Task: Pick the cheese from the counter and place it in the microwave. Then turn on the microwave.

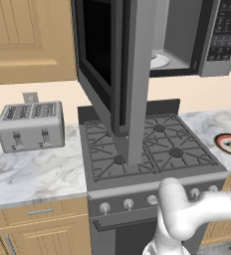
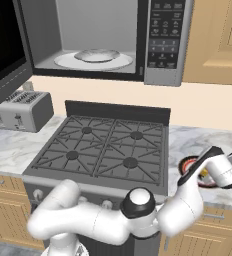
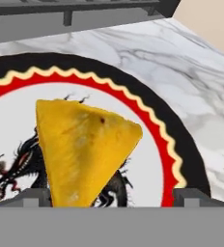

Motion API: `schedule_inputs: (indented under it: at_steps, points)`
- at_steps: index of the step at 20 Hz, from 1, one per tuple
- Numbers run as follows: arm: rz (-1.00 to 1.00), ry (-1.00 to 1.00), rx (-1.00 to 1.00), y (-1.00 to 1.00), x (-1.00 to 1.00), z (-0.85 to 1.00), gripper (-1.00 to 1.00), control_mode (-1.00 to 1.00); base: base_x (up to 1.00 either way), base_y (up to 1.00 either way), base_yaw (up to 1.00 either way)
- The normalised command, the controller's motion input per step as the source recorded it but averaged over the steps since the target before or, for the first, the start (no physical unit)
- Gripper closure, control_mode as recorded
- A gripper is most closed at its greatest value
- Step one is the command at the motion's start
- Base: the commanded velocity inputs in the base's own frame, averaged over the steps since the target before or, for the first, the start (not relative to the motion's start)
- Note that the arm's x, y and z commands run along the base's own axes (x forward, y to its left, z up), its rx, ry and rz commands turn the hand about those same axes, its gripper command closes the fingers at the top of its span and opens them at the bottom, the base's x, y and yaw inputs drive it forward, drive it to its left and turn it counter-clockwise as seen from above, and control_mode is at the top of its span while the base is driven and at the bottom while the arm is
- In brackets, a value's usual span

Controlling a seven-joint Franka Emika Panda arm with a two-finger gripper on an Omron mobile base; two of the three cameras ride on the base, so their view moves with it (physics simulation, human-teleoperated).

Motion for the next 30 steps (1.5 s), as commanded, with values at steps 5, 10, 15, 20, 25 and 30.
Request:
schedule_inputs:
  at_steps: [5,10,15,20,25,30]
  points:
    - [0.07,0.04,0.0,-0.11,0.47,-0.16,1.0,-1.0,0.0,0.0,0.0]
    - [0.06,0.01,0.0,-0.06,0.42,-0.29,1.0,-1.0,0.0,0.0,0.0]
    - [0.08,0.0,0.0,-0.17,0.29,-0.22,1.0,-1.0,0.0,0.0,0.0]
    - [0.09,0.0,0.0,-0.14,-0.01,0.18,1.0,-1.0,0.0,0.0,0.0]
    - [0.08,0.0,0.0,0.0,-0.36,0.41,1.0,-1.0,0.0,0.0,0.0]
    - [0.09,0.0,-0.01,0.13,-0.53,0.1,1.0,-1.0,0.0,0.0,0.0]
